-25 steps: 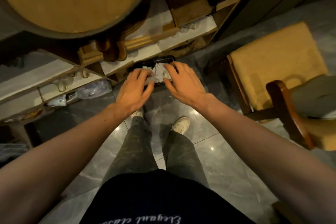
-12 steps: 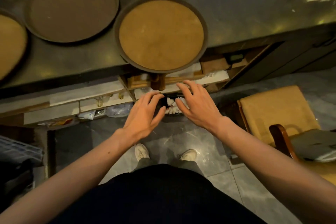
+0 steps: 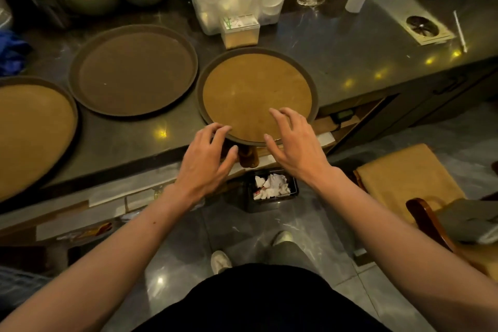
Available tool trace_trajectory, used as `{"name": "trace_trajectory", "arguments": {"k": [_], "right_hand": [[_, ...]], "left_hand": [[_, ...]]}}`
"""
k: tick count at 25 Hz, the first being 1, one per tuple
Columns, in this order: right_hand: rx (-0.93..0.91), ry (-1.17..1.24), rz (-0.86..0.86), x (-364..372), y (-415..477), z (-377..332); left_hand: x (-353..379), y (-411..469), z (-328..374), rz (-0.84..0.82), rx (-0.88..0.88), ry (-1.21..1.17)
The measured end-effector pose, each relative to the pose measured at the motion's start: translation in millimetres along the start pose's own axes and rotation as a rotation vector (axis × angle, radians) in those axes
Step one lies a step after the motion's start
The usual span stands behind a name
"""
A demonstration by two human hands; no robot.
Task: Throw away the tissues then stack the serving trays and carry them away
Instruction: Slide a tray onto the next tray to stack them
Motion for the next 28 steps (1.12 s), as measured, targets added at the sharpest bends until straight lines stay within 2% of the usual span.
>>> {"name": "trace_trajectory", "arguments": {"k": [10, 16, 20, 28], "right_hand": [[0.072, 0.041, -0.022, 1, 64, 59], [0.115, 0.107, -0.087, 5, 106, 122], [0.171, 0.068, -0.143, 12, 123, 155], [0.384, 0.098, -0.185, 24, 132, 184]], "left_hand": [[20, 75, -8, -0.007, -0.069, 0.045], [40, 111, -9, -0.016, -0.309, 0.069], [49, 121, -17, -0.025, -0.456, 0.062], [60, 129, -45, -0.053, -0.622, 0.007]]}}
Point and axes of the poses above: each hand's wrist, its own y-axis towards the middle knuckle, its own x-axis out of the palm, z = x × y, the point moved 2 cm from there along y, towards the middle knuckle, and after that the axes turned 6 degrees about y, right-handed, at the moved point
